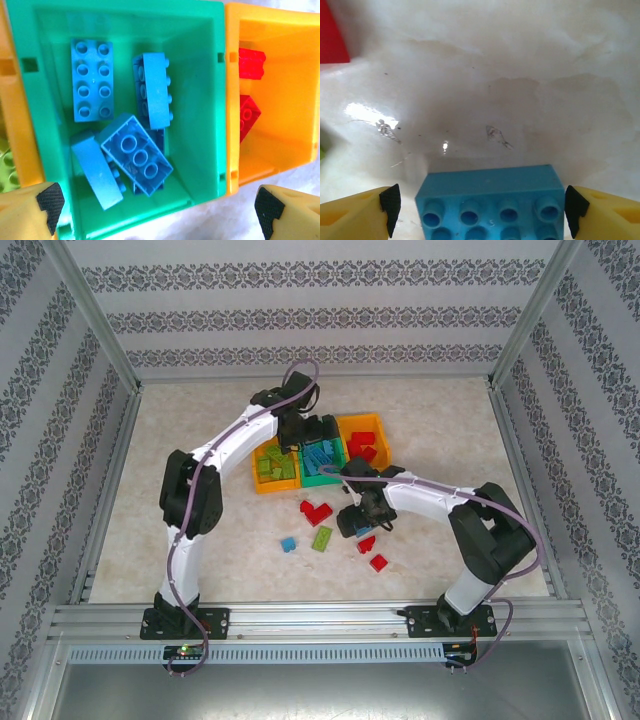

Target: Sort the legos into containers by color

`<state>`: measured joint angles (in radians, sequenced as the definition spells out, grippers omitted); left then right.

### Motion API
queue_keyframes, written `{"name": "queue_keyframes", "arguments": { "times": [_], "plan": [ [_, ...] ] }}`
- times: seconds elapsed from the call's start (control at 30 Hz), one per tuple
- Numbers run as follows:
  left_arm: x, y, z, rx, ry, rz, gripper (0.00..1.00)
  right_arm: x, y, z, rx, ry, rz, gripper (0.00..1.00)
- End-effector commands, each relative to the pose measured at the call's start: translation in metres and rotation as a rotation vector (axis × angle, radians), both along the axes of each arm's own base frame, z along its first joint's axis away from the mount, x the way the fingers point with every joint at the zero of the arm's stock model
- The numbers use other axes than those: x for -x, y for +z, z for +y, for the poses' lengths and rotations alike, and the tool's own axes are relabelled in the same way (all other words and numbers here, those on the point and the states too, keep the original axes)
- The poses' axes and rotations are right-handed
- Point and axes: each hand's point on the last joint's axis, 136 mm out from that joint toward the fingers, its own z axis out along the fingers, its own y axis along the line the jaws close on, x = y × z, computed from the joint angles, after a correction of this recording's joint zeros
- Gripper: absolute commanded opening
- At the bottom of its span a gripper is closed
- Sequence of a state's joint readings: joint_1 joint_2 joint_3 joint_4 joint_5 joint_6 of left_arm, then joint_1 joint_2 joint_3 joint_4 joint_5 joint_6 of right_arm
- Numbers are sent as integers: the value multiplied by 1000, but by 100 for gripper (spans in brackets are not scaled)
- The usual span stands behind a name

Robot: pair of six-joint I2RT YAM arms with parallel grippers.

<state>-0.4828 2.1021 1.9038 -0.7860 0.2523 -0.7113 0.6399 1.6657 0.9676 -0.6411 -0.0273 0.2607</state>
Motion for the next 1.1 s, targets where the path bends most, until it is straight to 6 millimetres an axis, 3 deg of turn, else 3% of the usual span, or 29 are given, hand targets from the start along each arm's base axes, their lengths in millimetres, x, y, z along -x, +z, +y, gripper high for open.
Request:
{"name": "queue_keyframes", "arguments": {
  "times": [0.0,0.2,0.37,0.57,0.73,0.9,1.07],
  "plan": [
    [-1,35,5,46,7,-82,100,5,0,-8,79,37,20,87],
    [11,38,9,56,-1,-82,100,11,-5,-9,93,53,54,83],
    [21,35,17,43,4,-83,99,6,-5,-2,82,73,51,69],
    [36,34,31,10,14,-94,99,-8,20,4,40,63,-43,51],
    [50,34,51,-50,22,-108,99,-38,67,27,-152,1,-148,49],
    [74,27,70,-98,24,-99,99,-90,119,43,-405,-127,-218,49],
    [104,8,87,-134,22,-58,99,-140,142,63,-537,-204,-181,48]
  ]
}}
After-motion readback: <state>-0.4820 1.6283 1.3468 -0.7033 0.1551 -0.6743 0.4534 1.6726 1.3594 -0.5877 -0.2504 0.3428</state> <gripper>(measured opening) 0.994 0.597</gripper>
